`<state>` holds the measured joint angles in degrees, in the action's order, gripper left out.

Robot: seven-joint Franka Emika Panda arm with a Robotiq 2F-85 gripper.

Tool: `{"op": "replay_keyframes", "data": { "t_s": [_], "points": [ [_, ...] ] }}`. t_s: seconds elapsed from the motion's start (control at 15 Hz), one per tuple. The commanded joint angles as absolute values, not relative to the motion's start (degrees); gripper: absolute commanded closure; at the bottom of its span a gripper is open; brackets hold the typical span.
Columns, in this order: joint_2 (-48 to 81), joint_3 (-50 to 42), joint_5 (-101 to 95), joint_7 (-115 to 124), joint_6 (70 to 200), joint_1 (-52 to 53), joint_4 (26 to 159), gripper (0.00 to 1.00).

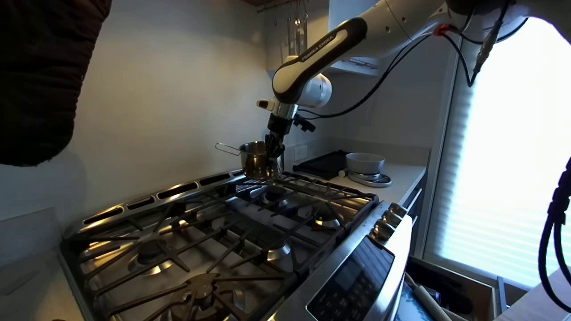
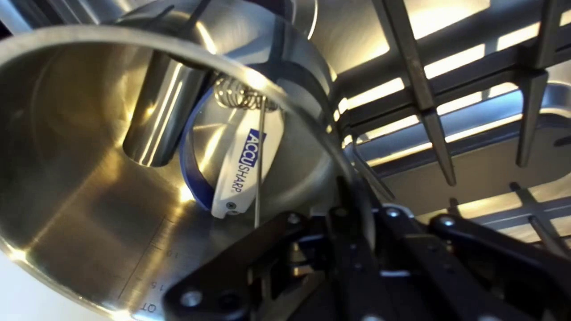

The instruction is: Put the pot on the left back plate

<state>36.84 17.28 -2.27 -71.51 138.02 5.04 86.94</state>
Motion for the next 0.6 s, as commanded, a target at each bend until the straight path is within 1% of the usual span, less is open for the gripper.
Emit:
{"op": "replay_keyframes", "data": {
  "t_s": [0.0,0.53],
  "points": [
    [28.6,18.7,-2.2,-75.5,137.7,5.0,94.9,0.99],
    [17.3,22.9,-0.3,-88.0,138.8,5.7,109.3,0.99]
  ]
}}
